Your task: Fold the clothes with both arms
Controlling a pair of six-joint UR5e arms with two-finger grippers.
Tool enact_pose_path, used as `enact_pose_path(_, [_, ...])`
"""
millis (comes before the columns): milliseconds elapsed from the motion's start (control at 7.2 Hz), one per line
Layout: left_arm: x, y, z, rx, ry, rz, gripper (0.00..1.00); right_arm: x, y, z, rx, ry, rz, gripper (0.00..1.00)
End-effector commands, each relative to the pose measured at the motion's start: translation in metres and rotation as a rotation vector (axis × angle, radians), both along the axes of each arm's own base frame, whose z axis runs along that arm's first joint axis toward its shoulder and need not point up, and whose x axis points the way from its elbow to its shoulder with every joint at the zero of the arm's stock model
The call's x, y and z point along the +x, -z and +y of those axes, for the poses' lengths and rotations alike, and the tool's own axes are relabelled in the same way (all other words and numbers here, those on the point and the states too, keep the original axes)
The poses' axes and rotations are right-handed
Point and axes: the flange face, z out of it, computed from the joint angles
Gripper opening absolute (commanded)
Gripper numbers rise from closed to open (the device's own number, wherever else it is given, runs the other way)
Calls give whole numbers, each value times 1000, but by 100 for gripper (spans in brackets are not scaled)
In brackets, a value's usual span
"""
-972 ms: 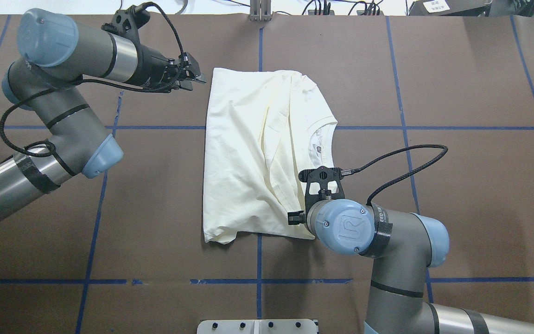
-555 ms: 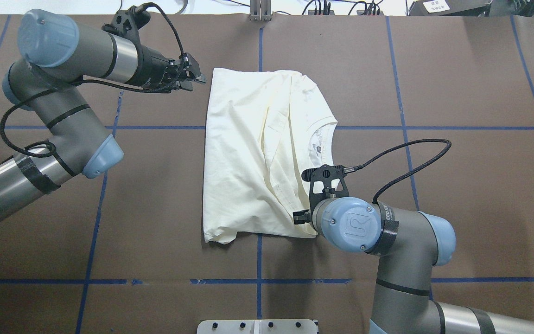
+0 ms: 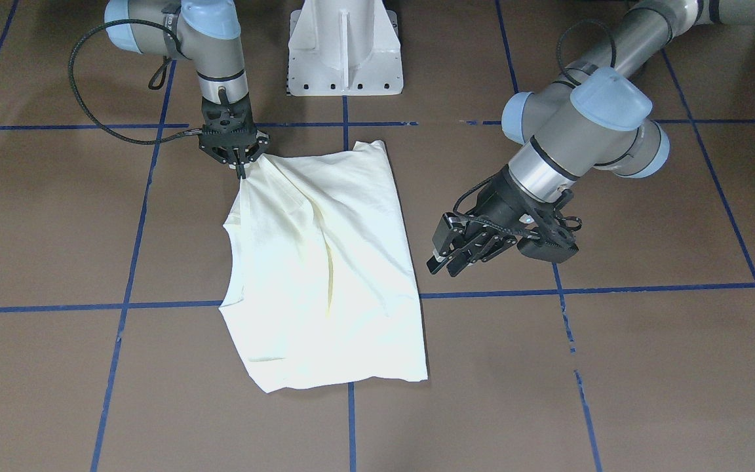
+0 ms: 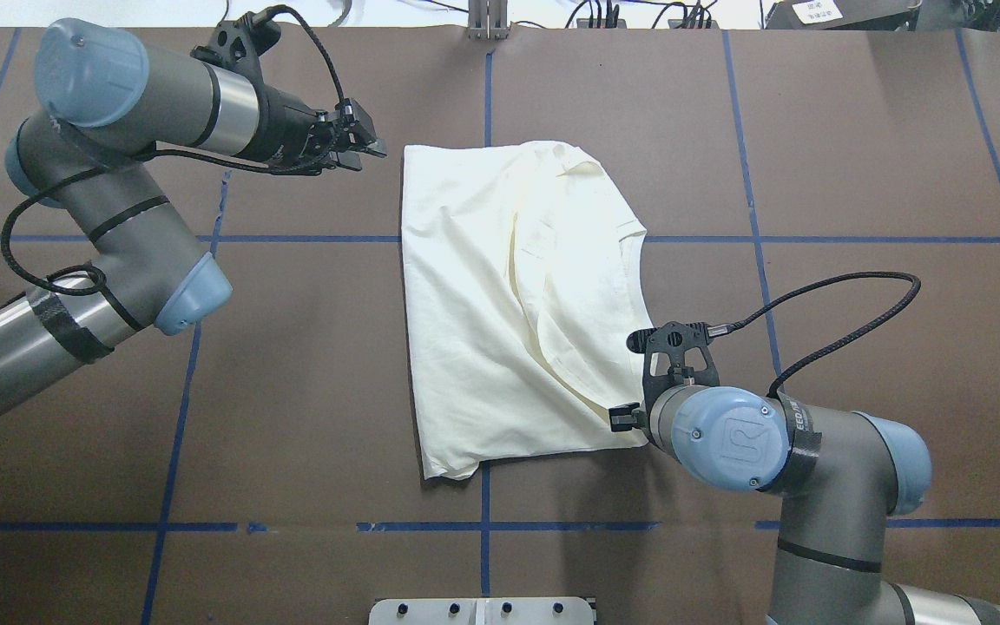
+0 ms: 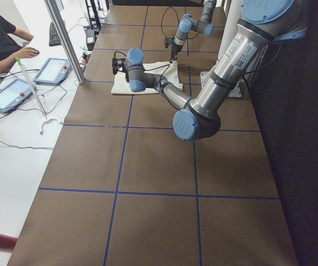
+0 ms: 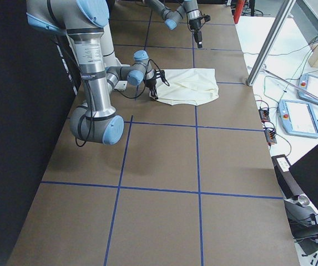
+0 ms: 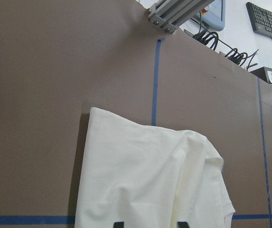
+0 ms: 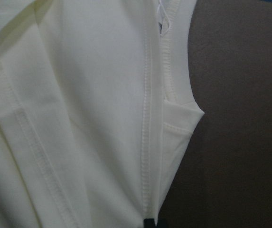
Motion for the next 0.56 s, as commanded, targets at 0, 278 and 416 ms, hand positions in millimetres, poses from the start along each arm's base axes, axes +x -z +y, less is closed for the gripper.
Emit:
enact_pose_path(0, [0,-1,-1,-3,2,0,47,4,5,1,-15,-10,-18,99])
enact_pose_path(278, [-4,6,1,5,1,10,47,-2,30,1,3,-3,-58,100])
enact_pose_path(416, [-11,11,6,17,2,22,47,-14,44,-5,7,-16,-72,100])
